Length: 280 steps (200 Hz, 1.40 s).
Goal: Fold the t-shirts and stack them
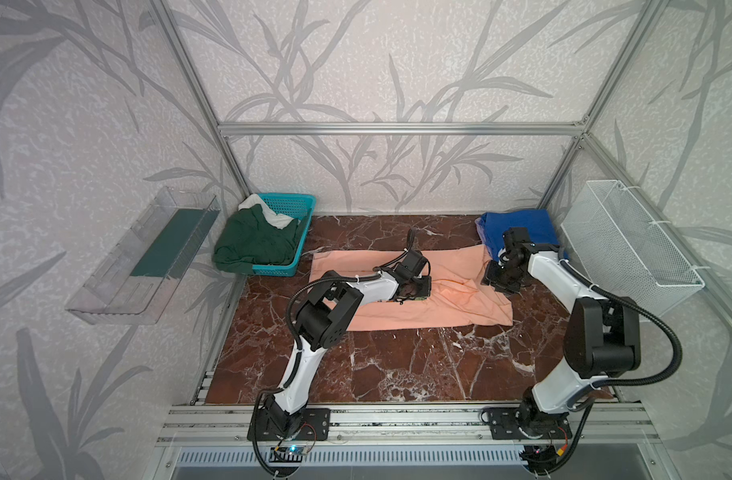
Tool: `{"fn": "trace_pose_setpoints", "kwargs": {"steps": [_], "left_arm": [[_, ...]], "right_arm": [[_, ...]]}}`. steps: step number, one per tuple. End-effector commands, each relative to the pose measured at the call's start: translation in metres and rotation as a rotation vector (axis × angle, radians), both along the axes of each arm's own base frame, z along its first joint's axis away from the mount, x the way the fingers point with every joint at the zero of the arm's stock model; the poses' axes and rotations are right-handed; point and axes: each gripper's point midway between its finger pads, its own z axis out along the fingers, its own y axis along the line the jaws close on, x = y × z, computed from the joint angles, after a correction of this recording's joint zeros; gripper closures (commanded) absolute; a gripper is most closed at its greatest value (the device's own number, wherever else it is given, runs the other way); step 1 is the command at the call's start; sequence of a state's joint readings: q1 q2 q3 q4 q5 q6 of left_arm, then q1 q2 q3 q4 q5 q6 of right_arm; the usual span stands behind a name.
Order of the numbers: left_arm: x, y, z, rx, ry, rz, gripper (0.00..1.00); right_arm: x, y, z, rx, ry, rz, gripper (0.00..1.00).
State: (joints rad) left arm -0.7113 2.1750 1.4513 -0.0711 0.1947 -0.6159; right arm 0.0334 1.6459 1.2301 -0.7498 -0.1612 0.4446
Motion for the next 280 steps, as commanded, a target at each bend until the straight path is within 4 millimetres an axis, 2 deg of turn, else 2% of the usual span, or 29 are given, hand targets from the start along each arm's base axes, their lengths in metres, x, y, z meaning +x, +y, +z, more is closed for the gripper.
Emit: {"fn": "trace_pose_setpoints", "kwargs": {"steps": [1,24,37,69,105,113,160,177,203,232,251,280], "left_arm": [[-0.003,0.013,0.007,0.002,0.017,0.059,1.00],[-0.002,0.014,0.010,-0.013,0.013,0.068,1.00],[-0.002,0.013,0.010,-0.018,0.011,0.069,1.00],[-0.003,0.013,0.011,-0.024,0.012,0.067,1.00],[-0.004,0.013,0.014,-0.038,-0.003,0.063,1.00],[-0.004,0.013,0.016,-0.039,-0.006,0.062,1.00],[-0.001,0.012,0.017,-0.043,-0.006,0.049,1.00],[0.003,0.014,0.022,-0.047,-0.011,0.043,1.00],[0.009,0.026,0.036,-0.016,-0.050,0.062,0.91],[0.011,0.048,0.056,0.053,-0.127,0.067,0.62],[0.009,0.064,0.067,0.104,-0.161,0.068,0.46],[0.004,0.094,0.083,0.173,-0.219,0.109,0.36]], "right_arm": [[-0.013,0.004,0.002,0.010,-0.016,0.012,0.62],[-0.021,0.013,-0.007,0.040,-0.015,0.039,0.75],[-0.026,0.017,-0.015,0.040,0.008,0.049,0.86],[-0.026,0.040,-0.031,0.077,0.024,0.097,0.88],[-0.003,0.054,-0.034,0.073,0.006,0.124,0.89],[0.003,0.054,-0.041,0.068,0.016,0.121,0.90],[0.042,0.048,-0.052,0.004,0.000,0.102,0.92],[0.052,0.049,-0.056,-0.003,0.010,0.101,0.90],[0.062,0.039,-0.059,-0.050,0.039,0.068,0.89],[0.076,0.037,-0.059,-0.053,0.005,0.061,0.87],[0.079,0.034,-0.056,-0.069,0.014,0.055,0.79],[0.077,0.033,-0.038,-0.066,-0.014,0.053,0.62]]}}
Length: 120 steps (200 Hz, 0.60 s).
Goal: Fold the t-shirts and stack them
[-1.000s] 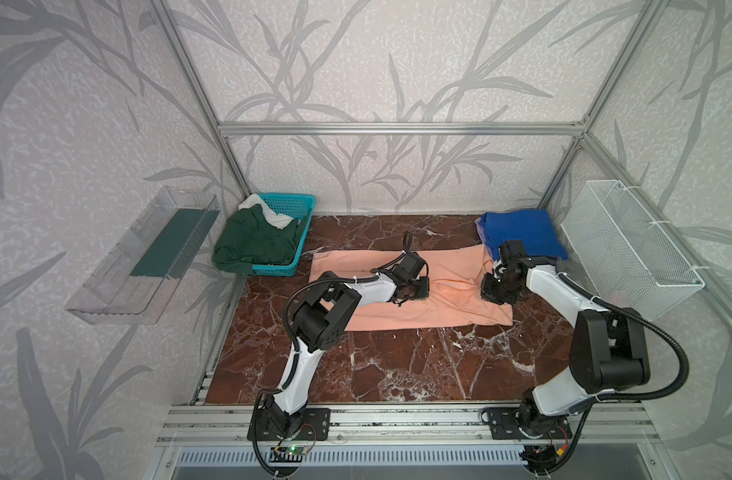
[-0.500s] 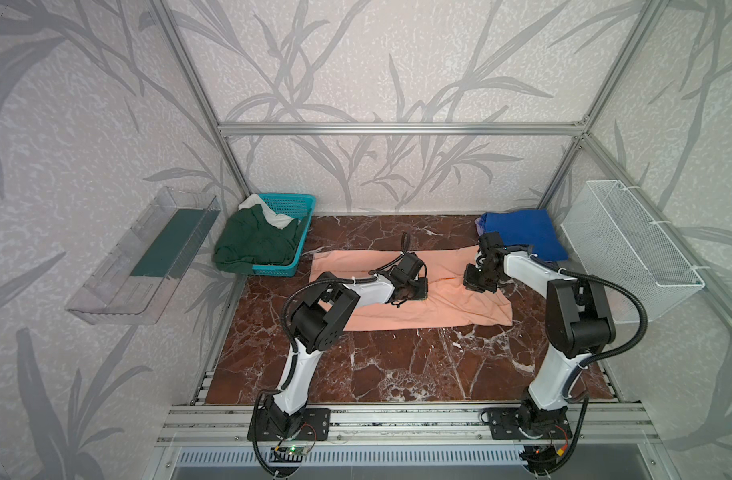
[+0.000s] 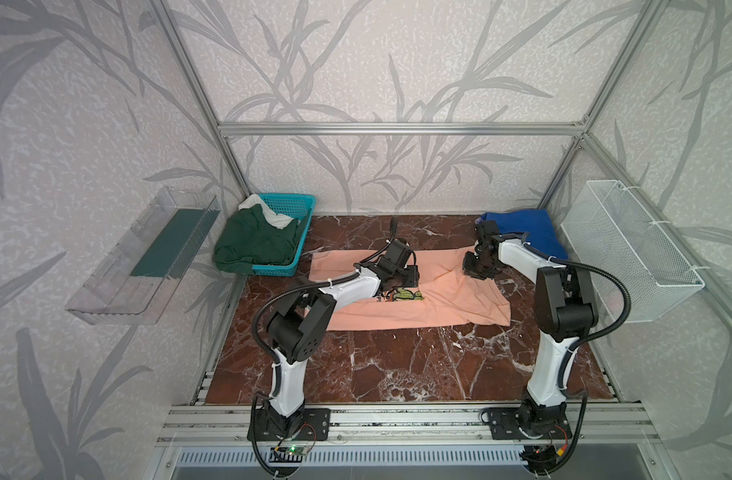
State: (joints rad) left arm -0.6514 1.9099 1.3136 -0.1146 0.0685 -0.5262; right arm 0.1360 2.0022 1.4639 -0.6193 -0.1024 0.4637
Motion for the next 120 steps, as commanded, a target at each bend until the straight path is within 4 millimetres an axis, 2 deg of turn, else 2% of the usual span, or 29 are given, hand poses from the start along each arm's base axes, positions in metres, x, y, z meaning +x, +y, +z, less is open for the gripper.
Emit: {"fn": "trace_pose_setpoints", "kwargs": {"steps": [1,20,33,44,61,64,69,84,120], "left_arm": [[-0.005,0.033,0.010,0.112,-0.053,0.039,0.35],[-0.008,0.053,0.019,0.151,-0.108,0.090,0.28],[-0.008,0.069,0.023,0.182,-0.143,0.140,0.25],[-0.010,0.082,0.026,0.216,-0.164,0.178,0.19],[-0.013,0.102,0.033,0.263,-0.195,0.232,0.12],[-0.013,0.106,0.033,0.272,-0.201,0.240,0.08],[-0.014,0.111,0.035,0.279,-0.211,0.255,0.02],[-0.018,0.126,0.038,0.296,-0.236,0.283,0.01],[-0.028,0.171,0.031,0.287,-0.222,0.399,0.01]], "right_arm": [[-0.003,-0.006,0.016,-0.016,-0.005,-0.013,0.61],[-0.009,-0.008,0.035,-0.023,-0.045,-0.017,0.48],[-0.014,-0.009,0.048,-0.019,-0.074,-0.018,0.33],[-0.020,-0.009,0.060,-0.007,-0.102,-0.015,0.27],[-0.033,-0.009,0.074,0.004,-0.128,-0.017,0.18],[-0.036,-0.009,0.072,0.003,-0.121,-0.018,0.16],[-0.041,-0.010,0.083,0.005,-0.145,-0.020,0.12],[-0.057,-0.013,0.092,0.004,-0.164,-0.024,0.00],[-0.093,-0.013,0.104,-0.037,-0.203,0.017,0.01]]}}
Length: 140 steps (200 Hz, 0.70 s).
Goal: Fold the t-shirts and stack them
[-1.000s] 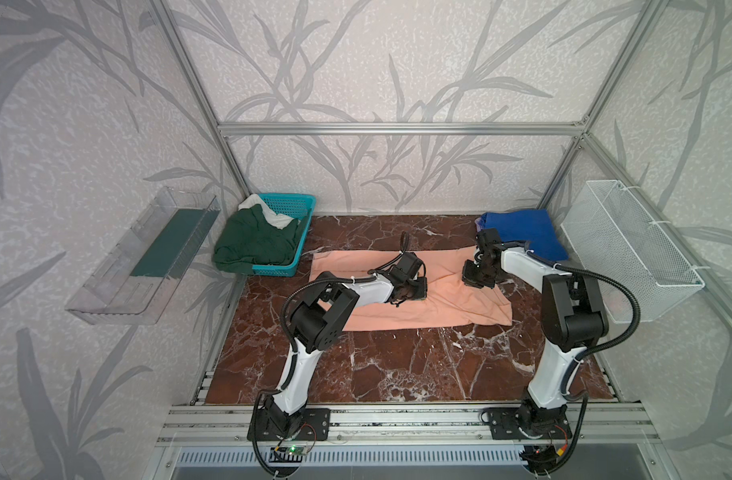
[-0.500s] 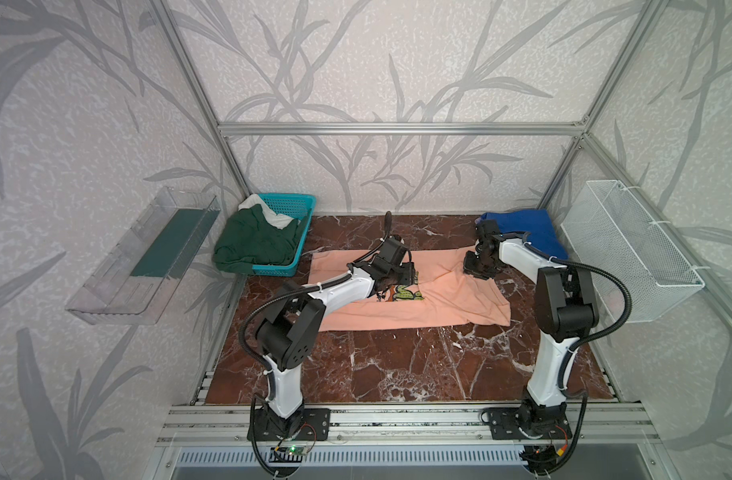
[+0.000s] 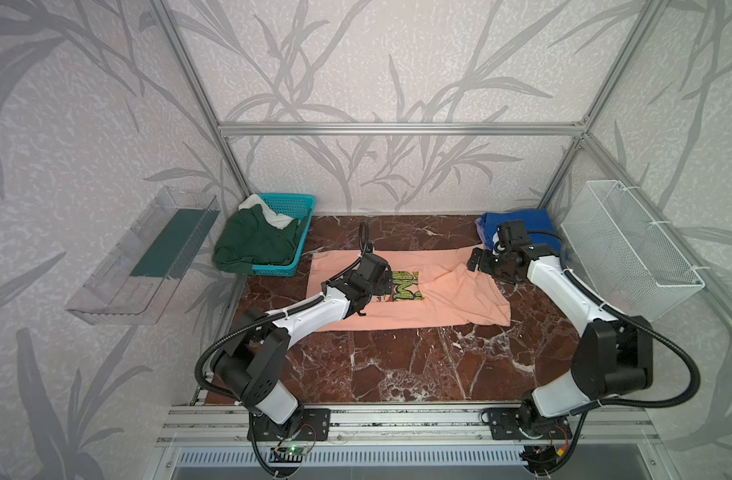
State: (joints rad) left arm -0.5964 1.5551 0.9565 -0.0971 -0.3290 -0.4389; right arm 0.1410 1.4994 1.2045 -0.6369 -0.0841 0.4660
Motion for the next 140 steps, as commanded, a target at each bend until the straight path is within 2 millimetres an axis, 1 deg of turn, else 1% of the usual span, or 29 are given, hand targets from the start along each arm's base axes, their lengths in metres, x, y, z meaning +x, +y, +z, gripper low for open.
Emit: {"fn": "trace_pose_setpoints", "kwargs": {"steps": [1,18,30,42,57,68,92,111,119,123,140], "left_arm": [[-0.001,0.039,0.005,-0.002,-0.041,0.122,0.01],[-0.008,0.059,-0.005,-0.045,-0.025,0.173,0.01],[-0.011,0.070,-0.012,-0.047,-0.017,0.198,0.01],[-0.013,0.075,-0.019,-0.037,0.008,0.201,0.02],[-0.014,0.080,-0.029,-0.019,0.047,0.208,0.04],[-0.014,0.084,-0.036,-0.023,0.066,0.223,0.04],[-0.010,0.085,-0.046,-0.036,0.075,0.230,0.05],[-0.005,0.080,-0.055,-0.037,0.104,0.218,0.08],[-0.004,0.078,-0.060,-0.038,0.123,0.213,0.09],[-0.004,0.076,-0.062,-0.039,0.133,0.210,0.10],[-0.004,0.075,-0.070,-0.027,0.179,0.205,0.15]], "right_arm": [[-0.027,-0.002,-0.003,-0.058,0.023,0.017,0.01],[-0.038,0.003,-0.009,-0.076,0.038,0.029,0.01],[-0.041,0.008,-0.016,-0.065,0.058,0.030,0.00],[-0.041,0.015,-0.025,-0.044,0.081,0.040,0.11],[-0.038,0.025,-0.035,-0.040,0.105,0.059,0.13],[-0.036,0.028,-0.043,-0.053,0.129,0.070,0.20],[-0.031,0.030,-0.065,-0.072,0.193,0.070,0.21],[-0.027,0.026,-0.083,-0.106,0.247,0.059,0.21],[-0.025,0.024,-0.086,-0.120,0.261,0.051,0.21],[-0.024,0.023,-0.096,-0.133,0.288,0.050,0.21],[-0.018,0.022,-0.109,-0.157,0.310,0.048,0.21]]}}
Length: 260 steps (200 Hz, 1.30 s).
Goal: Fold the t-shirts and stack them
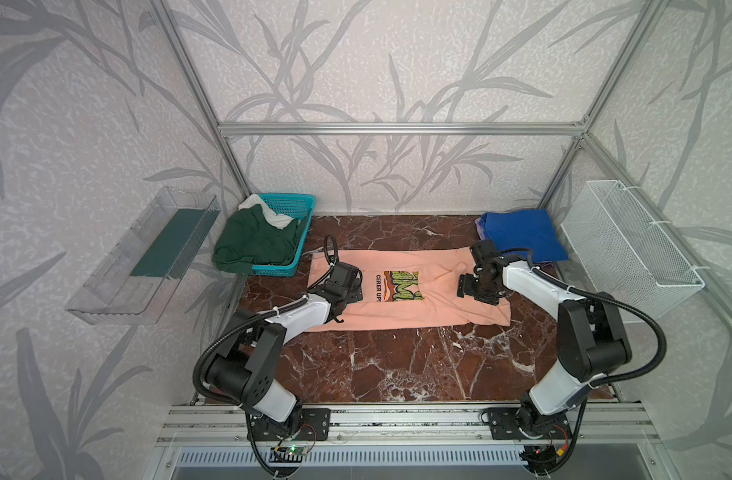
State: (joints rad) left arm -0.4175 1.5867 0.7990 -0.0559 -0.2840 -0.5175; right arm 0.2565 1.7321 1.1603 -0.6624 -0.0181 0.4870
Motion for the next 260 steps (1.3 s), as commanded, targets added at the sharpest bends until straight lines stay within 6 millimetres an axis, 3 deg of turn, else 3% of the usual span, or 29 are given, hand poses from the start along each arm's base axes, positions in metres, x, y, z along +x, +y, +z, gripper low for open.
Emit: {"fn": "trace_pose_setpoints", "kwargs": {"steps": [1,17,35,86,114,149,197,224,244,260], "left_arm": [[0.007,-0.005,-0.003,-0.014,0.036,0.000,0.15],[0.006,-0.007,-0.013,0.006,0.085,-0.013,0.18],[0.005,-0.009,-0.023,0.013,0.123,-0.022,0.20],[-0.004,-0.020,-0.044,-0.017,0.218,-0.061,0.34],[-0.021,-0.028,-0.058,-0.022,0.291,-0.088,0.46],[-0.060,-0.051,-0.069,0.012,0.368,-0.181,0.51],[-0.108,-0.083,-0.052,0.066,0.401,-0.306,0.56],[-0.130,-0.107,-0.046,-0.027,0.419,-0.339,0.56],[-0.137,-0.118,-0.036,0.002,0.412,-0.378,0.51],[-0.136,-0.124,-0.026,0.006,0.396,-0.405,0.46]], "right_arm": [[0.010,-0.005,-0.009,-0.050,0.022,-0.015,0.21],[0.018,-0.005,-0.019,-0.069,0.034,-0.014,0.23],[0.029,-0.002,-0.028,-0.069,0.047,-0.008,0.40],[0.052,0.008,-0.053,-0.070,0.078,0.016,0.73],[0.065,0.021,-0.059,-0.065,0.071,0.061,0.79],[0.090,0.053,-0.060,-0.047,0.034,0.177,0.80],[0.124,0.098,-0.063,0.006,0.035,0.290,0.76],[0.144,0.129,-0.056,0.051,-0.013,0.369,0.73],[0.154,0.145,-0.052,0.096,-0.002,0.393,0.69],[0.165,0.152,-0.039,0.111,-0.014,0.399,0.58]]}}
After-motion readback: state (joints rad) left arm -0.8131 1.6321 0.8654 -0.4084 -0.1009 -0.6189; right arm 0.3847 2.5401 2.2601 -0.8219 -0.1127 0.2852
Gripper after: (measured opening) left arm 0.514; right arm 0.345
